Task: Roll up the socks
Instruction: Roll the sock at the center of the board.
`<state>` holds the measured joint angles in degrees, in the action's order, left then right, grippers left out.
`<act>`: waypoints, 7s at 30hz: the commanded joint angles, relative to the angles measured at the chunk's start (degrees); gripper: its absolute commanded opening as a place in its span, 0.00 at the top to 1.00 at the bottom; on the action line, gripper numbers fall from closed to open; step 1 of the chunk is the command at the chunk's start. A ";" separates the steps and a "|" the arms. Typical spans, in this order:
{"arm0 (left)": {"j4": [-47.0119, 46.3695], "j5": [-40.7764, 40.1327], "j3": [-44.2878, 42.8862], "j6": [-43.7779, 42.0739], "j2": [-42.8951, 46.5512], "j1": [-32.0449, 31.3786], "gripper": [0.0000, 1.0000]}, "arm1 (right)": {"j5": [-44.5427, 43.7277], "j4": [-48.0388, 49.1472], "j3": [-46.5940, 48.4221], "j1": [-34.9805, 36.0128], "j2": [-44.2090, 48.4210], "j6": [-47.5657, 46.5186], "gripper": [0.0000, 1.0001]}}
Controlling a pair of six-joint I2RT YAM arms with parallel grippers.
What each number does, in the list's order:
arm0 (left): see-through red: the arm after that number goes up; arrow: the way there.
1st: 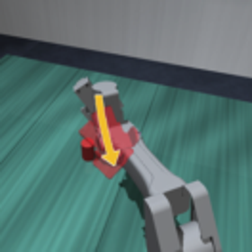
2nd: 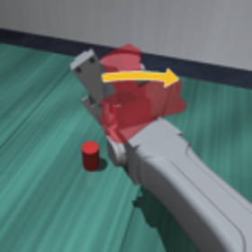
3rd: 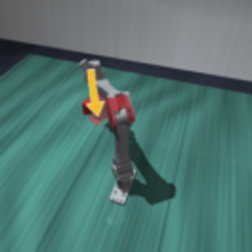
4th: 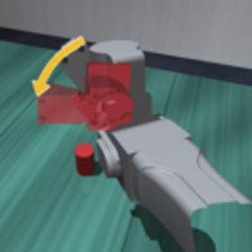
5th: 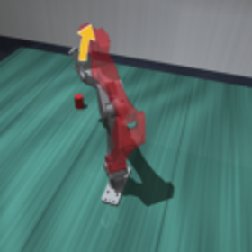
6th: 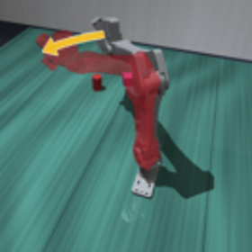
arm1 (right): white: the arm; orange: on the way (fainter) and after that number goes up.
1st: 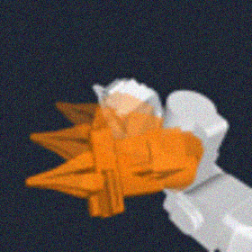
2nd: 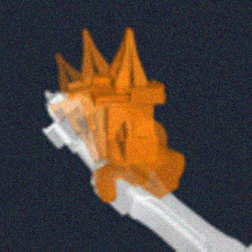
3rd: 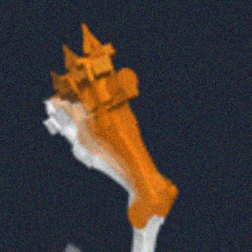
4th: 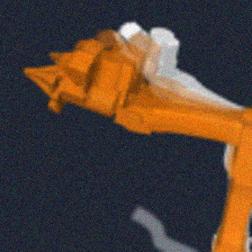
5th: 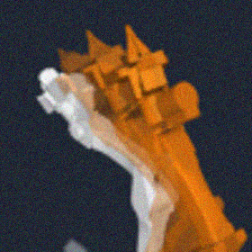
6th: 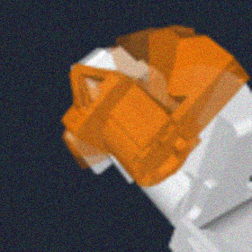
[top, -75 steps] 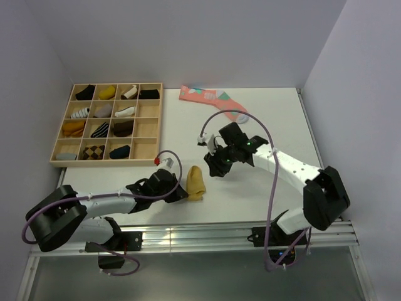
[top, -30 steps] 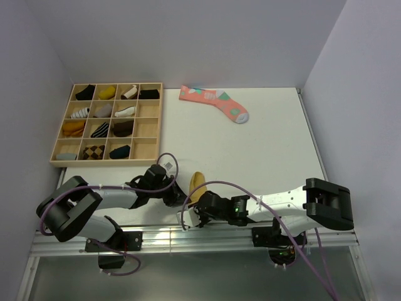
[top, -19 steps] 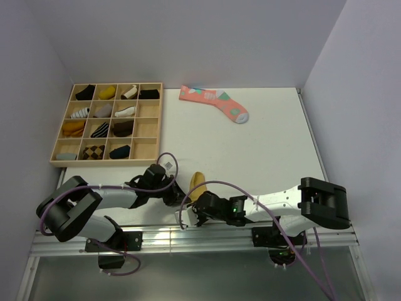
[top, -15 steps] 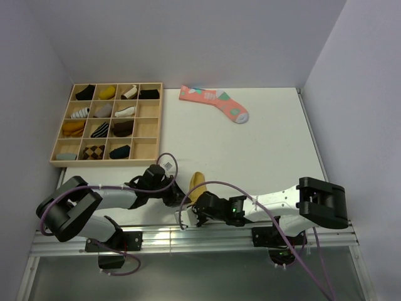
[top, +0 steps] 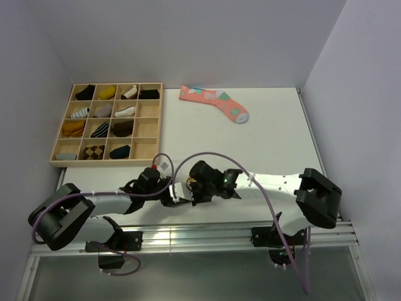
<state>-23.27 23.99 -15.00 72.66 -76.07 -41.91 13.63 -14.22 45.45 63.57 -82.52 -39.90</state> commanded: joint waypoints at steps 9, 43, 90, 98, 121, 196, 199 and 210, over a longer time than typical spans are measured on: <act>-3.37 -8.69 5.59 -1.91 8.65 0.08 0.71 | 26.09 -30.68 21.69 -12.32 -19.93 -1.93 0.88; -12.94 -32.43 2.17 -20.19 0.76 -17.33 0.54 | 46.05 -63.66 49.56 -25.43 -51.60 -9.94 0.86; 26.60 -33.57 -11.97 -10.00 1.36 -14.87 0.99 | 21.97 -23.07 22.33 -31.75 -14.36 14.76 0.51; 32.92 -25.15 -17.77 -13.60 0.58 -12.58 1.00 | 16.53 -11.03 9.07 -30.62 0.77 10.37 0.53; 26.52 -3.95 -17.95 -12.37 -5.84 -3.71 1.00 | -3.96 11.84 -12.05 2.77 14.14 -0.09 0.55; 7.10 -35.93 -1.35 -5.41 12.44 -19.34 0.65 | 35.06 -53.98 37.51 -21.21 -40.87 -10.11 0.86; 3.33 -38.66 -0.20 -11.74 11.65 -20.14 0.57 | 34.80 -53.72 37.87 -21.56 -41.23 -9.23 0.86; -16.87 -32.97 5.41 -24.32 4.54 -21.89 0.55 | 36.29 -56.27 40.77 -21.91 -44.21 -9.41 0.86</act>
<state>-29.63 -11.31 -11.29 53.60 -70.32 -62.65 49.47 -69.28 84.27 42.22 -125.36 -48.88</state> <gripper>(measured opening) 0.444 0.150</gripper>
